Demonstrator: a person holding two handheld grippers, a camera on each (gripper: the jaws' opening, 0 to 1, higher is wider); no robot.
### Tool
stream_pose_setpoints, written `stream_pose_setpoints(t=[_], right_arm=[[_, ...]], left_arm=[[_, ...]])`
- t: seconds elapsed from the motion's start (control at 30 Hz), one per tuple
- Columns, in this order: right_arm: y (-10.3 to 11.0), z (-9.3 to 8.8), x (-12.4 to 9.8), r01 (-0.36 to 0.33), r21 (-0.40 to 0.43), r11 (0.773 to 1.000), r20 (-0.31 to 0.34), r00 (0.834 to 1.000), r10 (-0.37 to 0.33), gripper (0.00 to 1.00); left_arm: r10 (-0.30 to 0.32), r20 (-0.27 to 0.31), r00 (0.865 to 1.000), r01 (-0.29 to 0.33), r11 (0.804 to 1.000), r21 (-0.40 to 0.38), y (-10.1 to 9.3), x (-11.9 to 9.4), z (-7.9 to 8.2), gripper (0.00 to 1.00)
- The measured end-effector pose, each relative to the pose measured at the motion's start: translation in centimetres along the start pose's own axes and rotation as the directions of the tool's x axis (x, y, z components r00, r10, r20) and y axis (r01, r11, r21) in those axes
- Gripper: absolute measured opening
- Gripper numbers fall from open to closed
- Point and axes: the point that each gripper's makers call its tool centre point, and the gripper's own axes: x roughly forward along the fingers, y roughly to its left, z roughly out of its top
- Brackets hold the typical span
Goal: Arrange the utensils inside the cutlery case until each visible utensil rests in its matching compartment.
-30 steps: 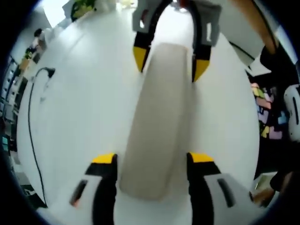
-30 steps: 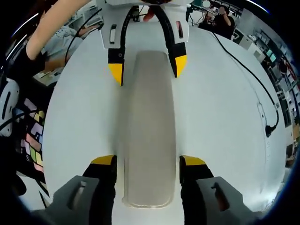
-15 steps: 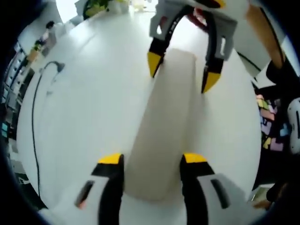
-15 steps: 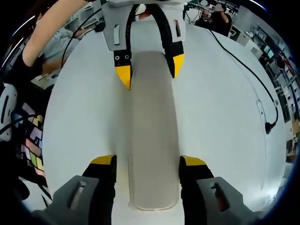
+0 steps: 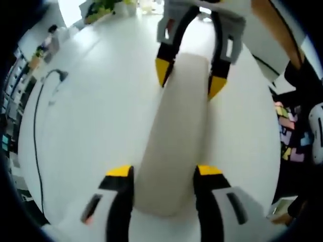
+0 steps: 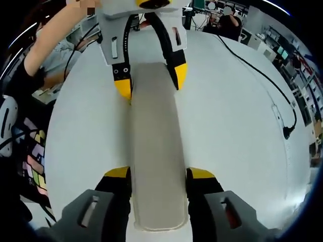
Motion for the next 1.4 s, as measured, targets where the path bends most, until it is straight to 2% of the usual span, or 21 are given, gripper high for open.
stream_pose_setpoints(t=[0.2,0.3,0.5,0.67,0.93,1.1,1.4], right_arm=[[-0.1,0.1,0.0,-0.001,-0.007,1.000,-0.023,1.000,0.001,0.43],[0.0,0.0,-0.1,-0.007,-0.021,1.000,-0.014,1.000,0.007,0.43],[-0.2,0.1,-0.2,-0.007,-0.040,0.999,-0.009,1.000,0.007,0.43],[-0.3,0.2,-1.0,0.006,-0.059,0.998,-0.010,1.000,-0.007,0.43],[0.0,-1.3,-2.9,0.005,-0.075,0.997,-0.009,1.000,-0.006,0.43],[-0.4,-3.0,-3.6,0.010,-0.095,0.995,-0.036,0.999,-0.013,0.43],[-0.2,-4.6,-3.5,-0.004,-0.083,0.997,-0.041,0.999,0.000,0.44]], left_arm=[[-0.014,-0.027,1.000,0.015,0.999,0.043,-0.2,0.1,0.2,0.48],[-0.017,-0.044,0.999,0.021,0.995,0.100,-0.7,0.1,0.4,0.45],[-0.038,-0.089,0.995,0.049,0.991,0.124,-0.7,-0.2,0.5,0.44],[-0.031,-0.114,0.993,0.046,0.990,0.132,-0.8,-0.7,1.0,0.44],[-0.048,-0.078,0.996,0.058,0.989,0.138,-2.1,-1.3,3.0,0.43],[-0.067,-0.080,0.995,0.078,0.986,0.149,-2.8,-0.3,4.6,0.43],[-0.093,-0.100,0.991,0.107,0.982,0.154,-3.4,0.8,5.4,0.43]])
